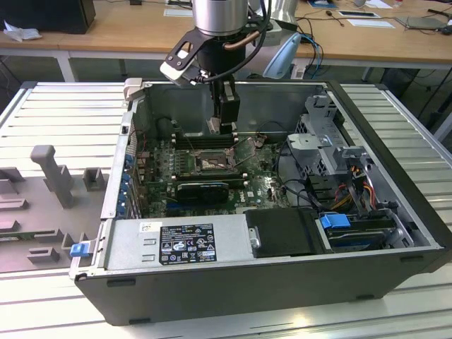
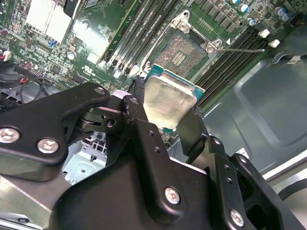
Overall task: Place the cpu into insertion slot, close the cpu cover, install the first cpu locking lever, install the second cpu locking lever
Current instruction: 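Place the cpu into insertion slot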
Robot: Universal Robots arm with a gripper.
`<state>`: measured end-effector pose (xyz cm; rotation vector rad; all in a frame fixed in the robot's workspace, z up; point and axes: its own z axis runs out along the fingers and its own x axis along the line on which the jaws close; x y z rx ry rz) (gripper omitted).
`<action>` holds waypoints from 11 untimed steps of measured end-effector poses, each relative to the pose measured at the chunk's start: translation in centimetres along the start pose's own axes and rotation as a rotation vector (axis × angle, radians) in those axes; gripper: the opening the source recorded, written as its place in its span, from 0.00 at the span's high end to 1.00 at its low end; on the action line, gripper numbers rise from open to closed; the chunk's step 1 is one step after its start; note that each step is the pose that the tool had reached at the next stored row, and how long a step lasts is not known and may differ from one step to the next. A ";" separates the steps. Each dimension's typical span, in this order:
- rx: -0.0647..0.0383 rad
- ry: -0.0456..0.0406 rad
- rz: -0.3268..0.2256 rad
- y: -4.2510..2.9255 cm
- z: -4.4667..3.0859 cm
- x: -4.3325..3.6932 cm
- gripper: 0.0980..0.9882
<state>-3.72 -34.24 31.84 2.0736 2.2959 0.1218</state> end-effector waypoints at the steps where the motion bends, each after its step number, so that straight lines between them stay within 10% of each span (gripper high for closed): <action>1: 0.000 0.0001 0.000 -0.01 0.07 0.00 0.52; 11: 0.000 0.0002 0.000 -0.06 0.65 -0.01 0.52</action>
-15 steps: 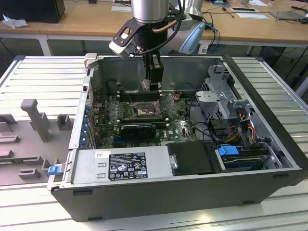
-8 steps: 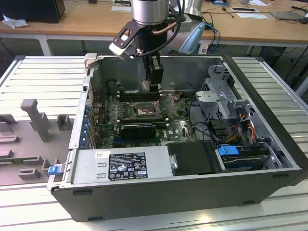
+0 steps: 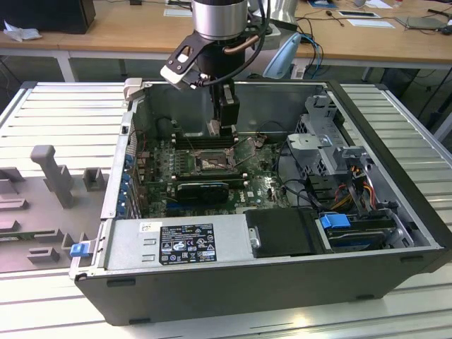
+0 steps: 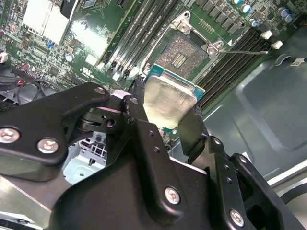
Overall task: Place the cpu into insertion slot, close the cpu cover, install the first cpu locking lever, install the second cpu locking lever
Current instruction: 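Place the cpu into insertion slot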
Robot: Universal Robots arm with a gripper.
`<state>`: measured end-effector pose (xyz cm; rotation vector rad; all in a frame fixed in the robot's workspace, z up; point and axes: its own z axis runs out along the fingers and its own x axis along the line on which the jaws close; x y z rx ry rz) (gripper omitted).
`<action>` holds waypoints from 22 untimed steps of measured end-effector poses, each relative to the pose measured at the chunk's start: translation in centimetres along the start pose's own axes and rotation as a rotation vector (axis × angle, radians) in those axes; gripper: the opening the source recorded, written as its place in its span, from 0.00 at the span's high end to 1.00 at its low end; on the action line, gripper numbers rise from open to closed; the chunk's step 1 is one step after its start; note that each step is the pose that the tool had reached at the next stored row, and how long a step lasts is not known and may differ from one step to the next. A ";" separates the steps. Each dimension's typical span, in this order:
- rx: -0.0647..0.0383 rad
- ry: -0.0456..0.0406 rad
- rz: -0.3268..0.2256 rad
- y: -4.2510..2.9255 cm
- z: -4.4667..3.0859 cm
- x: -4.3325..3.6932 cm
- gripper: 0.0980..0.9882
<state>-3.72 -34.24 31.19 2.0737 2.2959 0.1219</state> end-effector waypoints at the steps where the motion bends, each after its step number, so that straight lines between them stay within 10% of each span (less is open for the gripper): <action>1: 0.000 0.0000 0.000 -0.01 0.08 0.00 0.52; 22: 0.000 0.0000 0.000 -0.20 1.88 -0.03 0.52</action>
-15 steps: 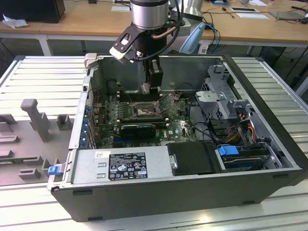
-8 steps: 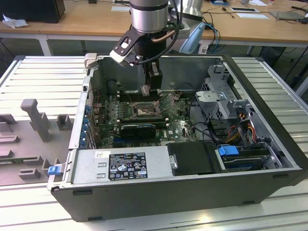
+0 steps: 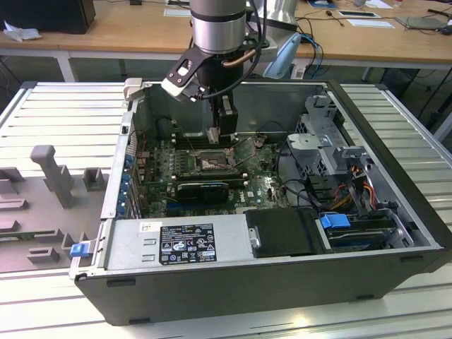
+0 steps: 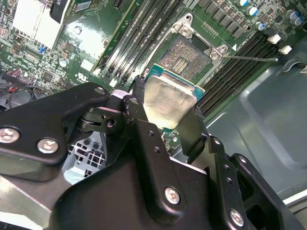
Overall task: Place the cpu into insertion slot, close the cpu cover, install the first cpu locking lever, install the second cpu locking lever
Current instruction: 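Place the cpu into insertion slot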
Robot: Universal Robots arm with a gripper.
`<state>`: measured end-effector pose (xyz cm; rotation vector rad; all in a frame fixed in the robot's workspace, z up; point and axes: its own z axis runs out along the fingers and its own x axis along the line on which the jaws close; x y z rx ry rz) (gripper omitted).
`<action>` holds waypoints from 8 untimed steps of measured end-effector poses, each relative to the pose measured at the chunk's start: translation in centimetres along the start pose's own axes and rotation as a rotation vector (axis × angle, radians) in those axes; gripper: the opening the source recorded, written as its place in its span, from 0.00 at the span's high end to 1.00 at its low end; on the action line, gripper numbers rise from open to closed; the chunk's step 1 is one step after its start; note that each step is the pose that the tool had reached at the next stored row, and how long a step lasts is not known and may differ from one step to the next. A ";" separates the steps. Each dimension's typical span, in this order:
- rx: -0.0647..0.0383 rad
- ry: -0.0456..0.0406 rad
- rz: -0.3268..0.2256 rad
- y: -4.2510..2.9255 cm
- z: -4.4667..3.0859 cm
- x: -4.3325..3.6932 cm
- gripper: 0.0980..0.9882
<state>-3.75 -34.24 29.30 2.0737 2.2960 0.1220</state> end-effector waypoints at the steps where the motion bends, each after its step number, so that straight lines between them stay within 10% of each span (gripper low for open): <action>1: 0.000 0.0000 0.000 0.00 0.05 0.00 0.52; 8: 0.000 0.0000 0.000 -0.06 0.66 -0.01 0.52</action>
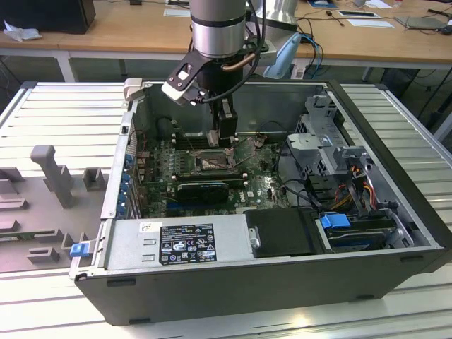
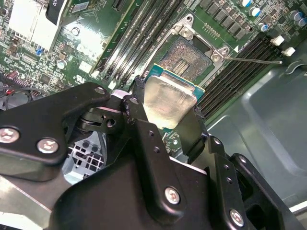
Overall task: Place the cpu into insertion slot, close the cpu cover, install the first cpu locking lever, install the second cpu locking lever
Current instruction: 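Place the cpu into insertion slot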
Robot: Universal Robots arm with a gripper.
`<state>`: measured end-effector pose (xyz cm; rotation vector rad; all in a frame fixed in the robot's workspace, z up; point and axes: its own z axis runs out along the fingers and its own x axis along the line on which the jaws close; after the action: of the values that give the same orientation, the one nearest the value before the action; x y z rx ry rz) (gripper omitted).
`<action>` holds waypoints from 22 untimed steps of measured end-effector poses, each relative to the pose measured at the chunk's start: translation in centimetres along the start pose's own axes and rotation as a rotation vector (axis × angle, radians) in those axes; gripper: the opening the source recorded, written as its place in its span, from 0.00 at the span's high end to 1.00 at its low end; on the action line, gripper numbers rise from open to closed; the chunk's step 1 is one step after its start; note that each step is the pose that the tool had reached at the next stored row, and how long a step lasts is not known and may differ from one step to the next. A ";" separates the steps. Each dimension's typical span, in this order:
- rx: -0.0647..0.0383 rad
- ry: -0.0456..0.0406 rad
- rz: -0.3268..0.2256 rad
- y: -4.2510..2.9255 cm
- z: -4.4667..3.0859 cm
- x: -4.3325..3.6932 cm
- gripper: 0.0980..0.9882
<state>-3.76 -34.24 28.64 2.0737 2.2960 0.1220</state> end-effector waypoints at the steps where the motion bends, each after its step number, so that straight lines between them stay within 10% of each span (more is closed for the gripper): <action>1: 0.000 -0.0001 0.000 -0.01 0.07 0.00 0.52; 22: 0.000 -0.0008 0.009 -0.13 1.30 -0.02 0.52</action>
<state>-3.77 -34.24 27.33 2.0834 2.2867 0.1216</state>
